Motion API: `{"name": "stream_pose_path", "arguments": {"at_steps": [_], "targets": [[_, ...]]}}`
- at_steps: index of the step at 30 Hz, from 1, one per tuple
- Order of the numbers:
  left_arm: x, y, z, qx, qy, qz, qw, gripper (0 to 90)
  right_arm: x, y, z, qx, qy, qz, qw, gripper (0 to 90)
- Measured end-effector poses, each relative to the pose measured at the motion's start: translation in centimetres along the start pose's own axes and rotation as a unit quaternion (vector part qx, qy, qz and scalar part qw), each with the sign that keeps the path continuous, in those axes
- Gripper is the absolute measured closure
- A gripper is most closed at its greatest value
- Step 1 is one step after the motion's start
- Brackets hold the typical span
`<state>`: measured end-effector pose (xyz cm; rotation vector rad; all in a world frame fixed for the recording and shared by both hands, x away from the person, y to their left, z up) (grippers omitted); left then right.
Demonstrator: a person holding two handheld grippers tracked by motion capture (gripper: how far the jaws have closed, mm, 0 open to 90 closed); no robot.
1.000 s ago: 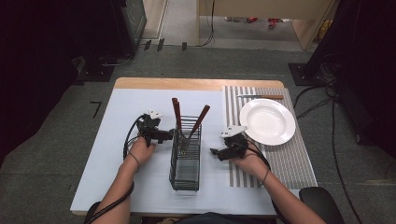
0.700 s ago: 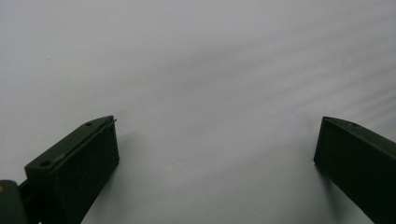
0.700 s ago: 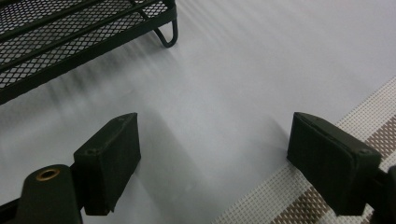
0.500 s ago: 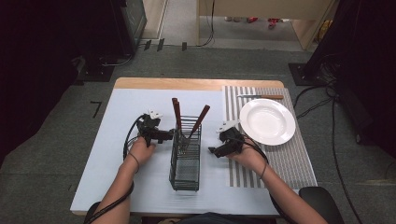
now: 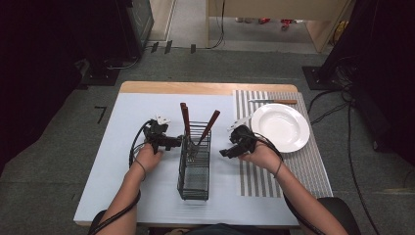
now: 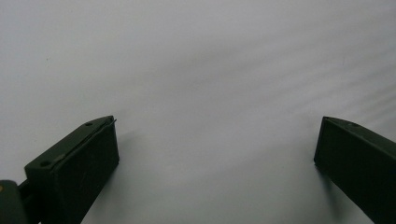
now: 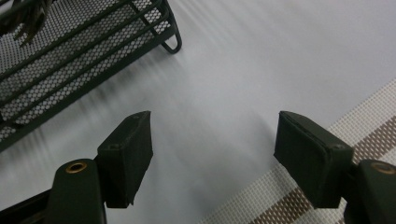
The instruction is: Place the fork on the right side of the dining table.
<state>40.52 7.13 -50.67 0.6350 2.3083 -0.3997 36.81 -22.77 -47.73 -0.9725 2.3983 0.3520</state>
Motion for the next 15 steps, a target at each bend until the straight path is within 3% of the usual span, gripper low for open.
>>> {"name": "stream_pose_path", "arguments": {"at_steps": [4, 15], "targets": [[0.0, 0.0, 0.0, 0.000, 0.001, 0.000, 1.0000, 0.0, -0.9, 0.1, 0.1, -0.007, 0.013, 0.003, 0.9999, 27.6], [0.0, 0.0, 0.0, 0.000, 0.001, 0.000, 1.0000, 0.0, -2.2, -0.2, -0.8, -0.010, -0.016, 0.011, 0.9998, 29.1]]}}
Point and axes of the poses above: each handheld gripper's, and its own axes: z roughly forward along the jaws, x roughly out of its underside, y roughly to its left, the point moved 1 cm from there along z, roughly forward along the jaws, and after that the axes turned 8 degrees about x, right-handed, at the moved point
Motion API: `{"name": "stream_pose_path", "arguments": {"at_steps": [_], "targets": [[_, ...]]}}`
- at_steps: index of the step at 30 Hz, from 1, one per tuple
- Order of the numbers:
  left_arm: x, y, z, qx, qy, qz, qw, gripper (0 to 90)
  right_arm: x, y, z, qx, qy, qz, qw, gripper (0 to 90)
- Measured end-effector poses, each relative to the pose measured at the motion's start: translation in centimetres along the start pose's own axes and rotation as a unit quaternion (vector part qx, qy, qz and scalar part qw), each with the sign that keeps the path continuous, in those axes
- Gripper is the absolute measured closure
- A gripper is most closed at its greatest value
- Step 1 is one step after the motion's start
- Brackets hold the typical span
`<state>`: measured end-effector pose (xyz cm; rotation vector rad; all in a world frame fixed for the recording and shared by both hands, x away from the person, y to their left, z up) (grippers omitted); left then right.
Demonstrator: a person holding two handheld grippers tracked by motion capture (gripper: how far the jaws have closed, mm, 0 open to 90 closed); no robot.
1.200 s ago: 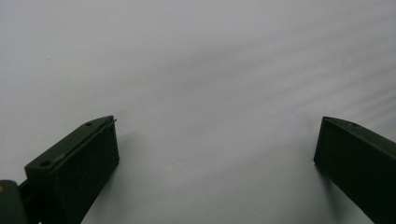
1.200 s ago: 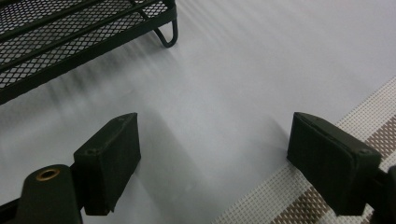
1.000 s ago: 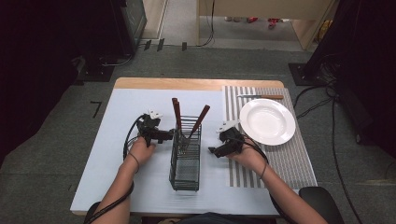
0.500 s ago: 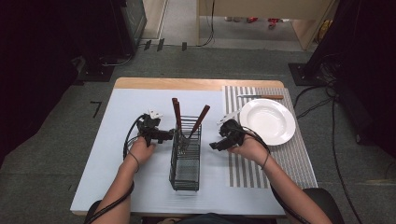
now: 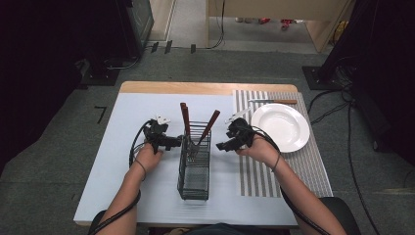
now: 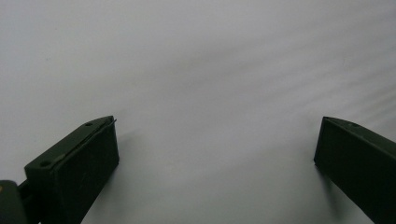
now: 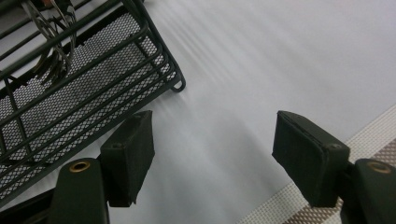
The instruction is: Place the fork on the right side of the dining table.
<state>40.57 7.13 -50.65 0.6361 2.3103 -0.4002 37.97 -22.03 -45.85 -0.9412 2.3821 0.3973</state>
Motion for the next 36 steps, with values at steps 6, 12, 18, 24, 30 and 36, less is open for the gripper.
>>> {"name": "stream_pose_path", "arguments": {"at_steps": [6, 12, 18, 24, 30, 36], "targets": [[0.0, 0.0, 0.0, 0.000, 0.001, 0.001, 1.0000, 0.0, -0.3, 0.1, -1.0, 0.000, -0.017, -0.007, 0.9998, 30.4], [0.0, 0.0, 0.0, 0.000, 0.000, 0.000, 1.0000, 0.0, -1.0, 0.3, -2.1, 0.002, -0.026, -0.012, 0.9996, 30.5], [0.0, 0.0, 0.0, 0.000, -0.002, -0.002, 1.0000, 0.0, -1.5, 0.5, -3.5, -0.006, -0.040, -0.007, 0.9991, 32.9], [0.0, 0.0, 0.0, 0.000, 0.001, 0.000, 1.0000, 0.0, -2.1, 0.7, -4.5, -0.003, -0.056, -0.014, 0.9983, 32.9], [0.0, 0.0, 0.0, 0.000, 0.001, 0.000, 1.0000, 0.0, -3.3, 1.3, -6.0, -0.004, -0.076, -0.029, 0.9967, 32.9], [0.0, 0.0, 0.0, 0.000, 0.000, 0.000, 1.0000, 0.0, -3.9, 1.6, -6.6, -0.011, -0.081, -0.035, 0.9960, 32.9]]}}
Point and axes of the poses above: each handheld gripper's, and its own axes: z roughly forward along the jaws, x roughly out of its underside, y roughly to its left, the point moved 1 cm from there along z, roughly forward along the jaws, and after that the axes turned 8 degrees about x, right-handed, at the moved point
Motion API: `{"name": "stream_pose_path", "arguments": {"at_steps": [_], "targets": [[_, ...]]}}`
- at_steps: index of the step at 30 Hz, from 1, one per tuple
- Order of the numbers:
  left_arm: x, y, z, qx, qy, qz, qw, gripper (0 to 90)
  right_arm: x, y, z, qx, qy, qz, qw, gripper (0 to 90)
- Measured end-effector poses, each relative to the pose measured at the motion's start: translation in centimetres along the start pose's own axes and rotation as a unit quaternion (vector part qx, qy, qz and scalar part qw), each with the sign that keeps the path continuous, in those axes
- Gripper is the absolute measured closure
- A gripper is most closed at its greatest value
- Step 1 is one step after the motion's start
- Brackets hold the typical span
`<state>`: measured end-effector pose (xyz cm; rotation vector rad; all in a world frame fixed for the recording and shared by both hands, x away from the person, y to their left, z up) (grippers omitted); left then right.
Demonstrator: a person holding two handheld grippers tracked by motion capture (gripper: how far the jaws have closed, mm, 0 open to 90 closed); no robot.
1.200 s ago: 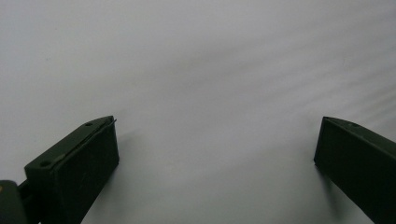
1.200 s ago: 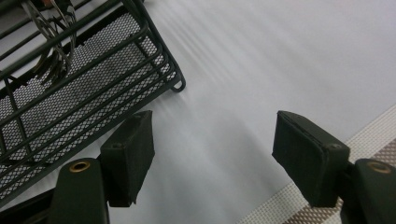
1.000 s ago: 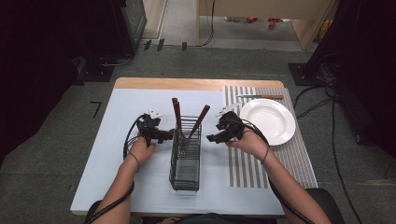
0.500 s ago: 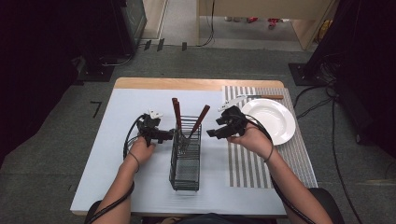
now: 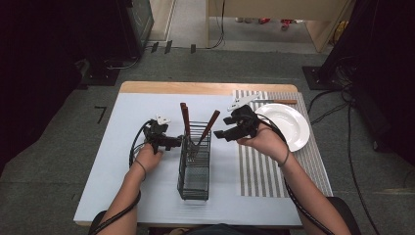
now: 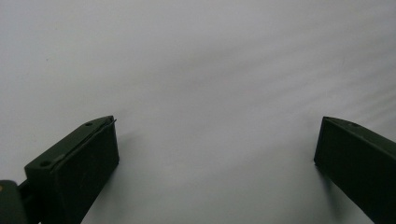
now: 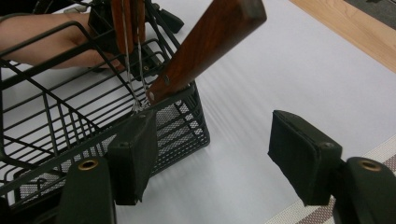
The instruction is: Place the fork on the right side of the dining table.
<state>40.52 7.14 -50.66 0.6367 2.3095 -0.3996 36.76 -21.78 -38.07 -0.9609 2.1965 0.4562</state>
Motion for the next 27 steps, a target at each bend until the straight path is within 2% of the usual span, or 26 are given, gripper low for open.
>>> {"name": "stream_pose_path", "arguments": {"at_steps": [6, 13, 21, 27], "targets": [[0.0, 0.0, 0.0, 0.000, 0.000, 0.000, 1.0000, 0.0, -0.6, -0.1, -0.4, -0.004, -0.008, 0.000, 1.0000, 33.6], [0.0, 0.0, 0.0, 0.000, -0.002, -0.003, 1.0000, 0.0, -1.8, 0.3, -0.8, -0.011, -0.021, -0.010, 0.9997, 34.9], [0.0, 0.0, 0.0, 0.000, -0.001, -0.001, 1.0000, 0.0, -2.6, 0.6, -0.6, -0.018, -0.039, -0.015, 0.9990, 39.1], [0.0, 0.0, 0.0, 0.000, -0.001, -0.001, 1.0000, 0.0, -3.0, 0.5, -0.5, -0.018, -0.052, -0.018, 0.9983, 49.4]]}}
Point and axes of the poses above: each handheld gripper's, and its own axes: z roughly forward along the jaws, x roughly out of its underside, y roughly to its left, the point moved 1 cm from there along z, roughly forward along the jaws, and after that the axes turned 8 degrees about x, right-handed, at the moved point
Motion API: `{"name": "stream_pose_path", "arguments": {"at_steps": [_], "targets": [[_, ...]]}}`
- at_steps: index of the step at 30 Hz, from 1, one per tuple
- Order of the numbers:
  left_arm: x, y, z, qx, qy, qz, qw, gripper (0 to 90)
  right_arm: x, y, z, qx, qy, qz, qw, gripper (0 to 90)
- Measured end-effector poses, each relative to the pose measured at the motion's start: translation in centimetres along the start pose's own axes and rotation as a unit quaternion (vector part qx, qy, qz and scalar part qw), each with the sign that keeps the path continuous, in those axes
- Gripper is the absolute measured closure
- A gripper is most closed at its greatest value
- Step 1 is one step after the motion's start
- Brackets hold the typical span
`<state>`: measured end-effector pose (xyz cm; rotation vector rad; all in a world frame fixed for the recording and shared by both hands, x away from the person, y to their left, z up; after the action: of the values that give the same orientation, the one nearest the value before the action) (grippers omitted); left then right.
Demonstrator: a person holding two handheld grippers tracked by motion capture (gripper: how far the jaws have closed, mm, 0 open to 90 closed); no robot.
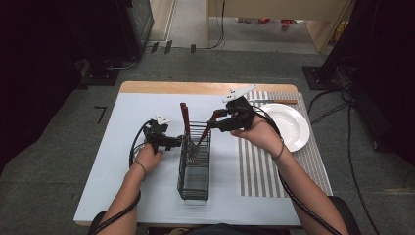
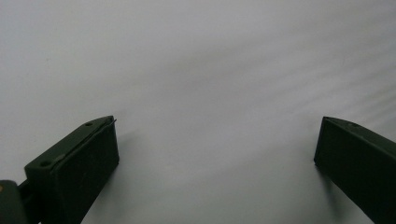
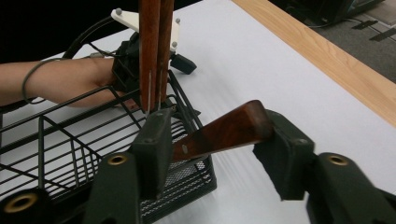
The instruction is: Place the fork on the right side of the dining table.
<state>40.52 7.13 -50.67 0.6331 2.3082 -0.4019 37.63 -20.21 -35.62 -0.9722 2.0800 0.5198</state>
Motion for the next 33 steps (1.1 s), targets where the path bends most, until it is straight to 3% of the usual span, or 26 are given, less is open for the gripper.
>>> {"name": "stream_pose_path", "arguments": {"at_steps": [10, 14, 22, 30, 33], "targets": [[0.0, 0.0, 0.0, 0.000, 0.001, 0.001, 1.0000, 0.0, -0.1, -0.2, -0.8, -0.011, -0.001, 0.003, 0.9999, 67.5], [0.0, 0.0, 0.0, 0.000, 0.002, 0.001, 1.0000, 0.0, -0.1, -0.2, -1.0, -0.020, -0.002, 0.007, 0.9998, 69.2], [0.0, 0.0, 0.0, 0.000, 0.003, 0.001, 1.0000, 0.0, 0.1, -0.2, -1.7, -0.078, -0.009, 0.036, 0.9963, 77.7], [0.0, 0.0, 0.0, 0.000, 0.002, 0.001, 1.0000, 0.0, 0.0, 0.2, -1.9, -0.106, -0.019, 0.046, 0.9931, 81.0], [0.0, 0.0, 0.0, 0.000, 0.002, 0.001, 1.0000, 0.0, -0.1, 0.5, -2.0, -0.106, -0.018, 0.043, 0.9933, 81.1]]}}
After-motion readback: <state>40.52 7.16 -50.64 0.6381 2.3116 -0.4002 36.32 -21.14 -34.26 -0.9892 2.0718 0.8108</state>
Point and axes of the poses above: each handheld gripper's, and its own axes: z roughly forward along the jaws, x roughly out of its underside, y roughly to its left, the point moved 1 cm from there along z, roughly forward along the jaws, and after that the axes turned 8 degrees about x, right-handed, at the moved point
